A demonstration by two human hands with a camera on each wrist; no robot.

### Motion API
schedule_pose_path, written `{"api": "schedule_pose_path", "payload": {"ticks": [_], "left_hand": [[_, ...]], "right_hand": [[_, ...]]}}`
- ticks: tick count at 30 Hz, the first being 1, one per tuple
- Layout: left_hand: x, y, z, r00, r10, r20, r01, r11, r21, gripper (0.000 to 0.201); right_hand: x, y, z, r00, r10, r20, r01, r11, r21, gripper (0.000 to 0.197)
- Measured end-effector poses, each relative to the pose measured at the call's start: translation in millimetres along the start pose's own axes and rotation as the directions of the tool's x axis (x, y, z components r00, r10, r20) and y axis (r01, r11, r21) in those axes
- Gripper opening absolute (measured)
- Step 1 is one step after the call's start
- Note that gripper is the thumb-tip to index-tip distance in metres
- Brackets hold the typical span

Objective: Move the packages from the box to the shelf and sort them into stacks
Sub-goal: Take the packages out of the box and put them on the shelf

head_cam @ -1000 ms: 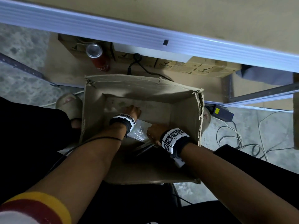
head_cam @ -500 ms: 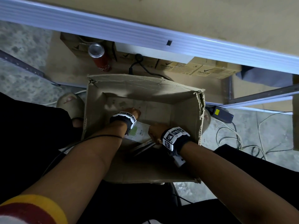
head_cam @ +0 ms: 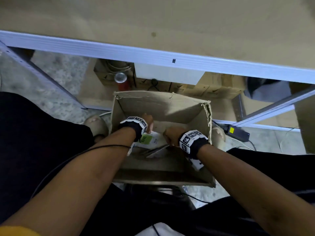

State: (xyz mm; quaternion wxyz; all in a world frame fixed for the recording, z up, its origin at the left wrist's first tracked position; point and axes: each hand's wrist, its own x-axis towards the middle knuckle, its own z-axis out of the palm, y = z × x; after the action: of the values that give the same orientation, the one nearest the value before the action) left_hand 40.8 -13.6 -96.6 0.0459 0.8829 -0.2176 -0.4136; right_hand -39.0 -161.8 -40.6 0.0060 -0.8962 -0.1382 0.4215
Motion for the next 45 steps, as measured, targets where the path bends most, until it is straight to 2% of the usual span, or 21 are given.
{"api": "schedule_pose_path", "payload": {"ticks": [2,5,8,13,19,23,26,33,40,45], "left_hand": [[-21.1,8.2,-19.3,0.998,0.020,-0.063,-0.019,1.000,0.014,0.009],[-52.3,13.5,-39.4,0.984,0.042,-0.175,-0.028,0.997,0.077,0.012],[-83.4,15.2,-54.8,0.963,0.045,-0.264,-0.024,0.996,0.083,0.008],[-138.5,35.0,-88.1,0.945,0.063,-0.322,-0.024,0.992,0.126,0.018],[-201.4,52.2,-130.9,0.908,0.083,-0.410,0.000,0.980,0.199,0.027],[-242.5,64.0,-155.4,0.854,0.126,-0.505,0.009,0.966,0.257,0.028],[-270.5,75.0,-172.5,0.817,0.177,-0.549,0.031,0.937,0.347,0.020],[-328.1,95.6,-230.9,0.722,0.256,-0.643,-0.044,0.944,0.326,0.020],[-364.6,95.5,-301.1,0.620,0.238,-0.748,-0.122,0.971,0.207,0.010],[-360.9,73.2,-337.7,0.520,0.126,-0.845,-0.157,0.986,0.050,0.010]], "right_hand": [[-7.7,-1.6,-7.9,0.999,-0.007,-0.044,0.006,1.000,-0.030,0.023],[-28.2,-6.6,-24.9,0.990,0.014,-0.143,-0.014,1.000,-0.001,0.014],[-46.4,-10.0,-38.0,0.973,0.038,-0.226,-0.041,0.999,-0.012,0.016],[-79.3,-15.8,-62.0,0.925,-0.001,-0.380,-0.025,0.998,-0.065,0.021],[-130.7,-28.8,-91.8,0.888,0.040,-0.458,-0.093,0.991,-0.093,0.034],[-170.1,-35.2,-112.9,0.849,0.017,-0.529,-0.087,0.990,-0.109,0.022],[-199.9,-37.2,-127.8,0.815,0.013,-0.580,-0.092,0.990,-0.107,0.015],[-267.8,-34.4,-178.1,0.714,-0.012,-0.700,-0.091,0.990,-0.111,0.015],[-307.1,-11.9,-223.1,0.602,0.016,-0.798,-0.068,0.997,-0.031,0.013],[-303.3,13.6,-244.3,0.535,0.063,-0.842,-0.001,0.997,0.075,0.010]]}}
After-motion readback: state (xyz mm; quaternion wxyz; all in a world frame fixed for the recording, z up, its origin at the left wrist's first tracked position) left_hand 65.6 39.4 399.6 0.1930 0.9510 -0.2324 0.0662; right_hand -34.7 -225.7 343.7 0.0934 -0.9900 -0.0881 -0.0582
